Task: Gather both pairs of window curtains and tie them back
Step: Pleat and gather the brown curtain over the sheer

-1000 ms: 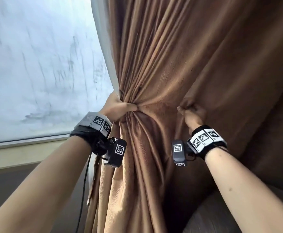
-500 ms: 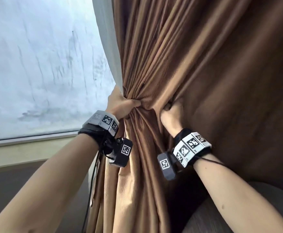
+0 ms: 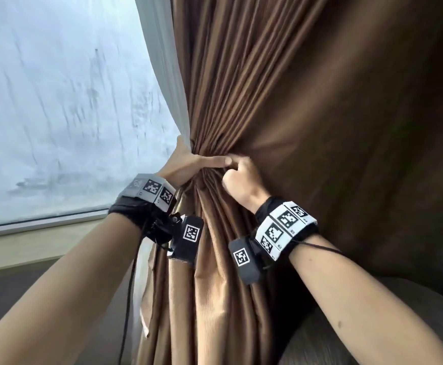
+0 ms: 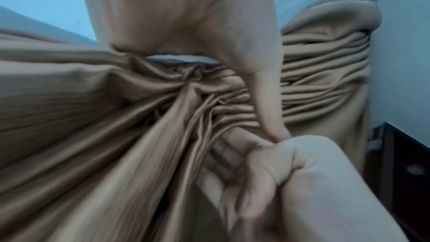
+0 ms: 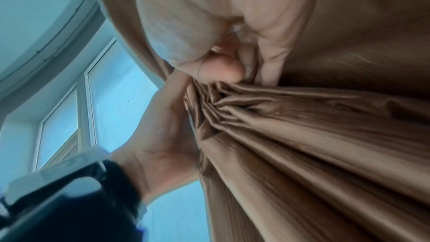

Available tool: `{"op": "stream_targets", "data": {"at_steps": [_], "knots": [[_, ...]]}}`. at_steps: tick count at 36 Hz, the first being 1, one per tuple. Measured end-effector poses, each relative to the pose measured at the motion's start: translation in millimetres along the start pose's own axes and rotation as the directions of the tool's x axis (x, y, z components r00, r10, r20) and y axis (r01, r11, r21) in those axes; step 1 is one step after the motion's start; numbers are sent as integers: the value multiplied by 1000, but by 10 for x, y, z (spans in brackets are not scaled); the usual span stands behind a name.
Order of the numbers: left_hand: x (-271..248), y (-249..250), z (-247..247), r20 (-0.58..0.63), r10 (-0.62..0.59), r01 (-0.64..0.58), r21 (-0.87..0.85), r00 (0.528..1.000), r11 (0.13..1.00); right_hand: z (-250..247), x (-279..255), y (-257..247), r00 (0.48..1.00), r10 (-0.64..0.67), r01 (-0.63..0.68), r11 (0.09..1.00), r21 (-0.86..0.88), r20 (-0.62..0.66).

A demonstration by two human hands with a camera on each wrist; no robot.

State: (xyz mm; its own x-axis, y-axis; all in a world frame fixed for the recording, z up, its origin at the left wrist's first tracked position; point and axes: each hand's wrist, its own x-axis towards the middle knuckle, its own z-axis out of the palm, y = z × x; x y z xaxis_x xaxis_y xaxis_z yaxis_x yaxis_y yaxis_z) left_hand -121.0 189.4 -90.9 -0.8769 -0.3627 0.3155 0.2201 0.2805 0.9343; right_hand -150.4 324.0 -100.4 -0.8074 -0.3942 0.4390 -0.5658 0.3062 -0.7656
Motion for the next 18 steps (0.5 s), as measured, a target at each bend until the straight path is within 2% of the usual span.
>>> {"op": "stream_targets", "data": {"at_steps": [3,6,8,10,14,18], "knots": [[-11,53,39,48,87,-90,63,995,994,-44,23,24,998,24,-31,989,148,53],[0,-3,116,-44,128,-121,134,991,984,-108,11,29,994,26,-50,970,237,105],[0,-21,154,-142,91,-60,209,986,976,-102,30,20,994,37,-66,959,275,107],[-12,-26,179,-223,9,58,293,975,954,-83,43,36,993,54,-87,933,348,102],[24,-21,169,-262,-26,128,377,965,917,-112,-15,101,987,47,-110,898,426,156],[32,15,100,-278,-67,166,351,958,922,-150,57,296,989,107,-137,909,393,98]]}}
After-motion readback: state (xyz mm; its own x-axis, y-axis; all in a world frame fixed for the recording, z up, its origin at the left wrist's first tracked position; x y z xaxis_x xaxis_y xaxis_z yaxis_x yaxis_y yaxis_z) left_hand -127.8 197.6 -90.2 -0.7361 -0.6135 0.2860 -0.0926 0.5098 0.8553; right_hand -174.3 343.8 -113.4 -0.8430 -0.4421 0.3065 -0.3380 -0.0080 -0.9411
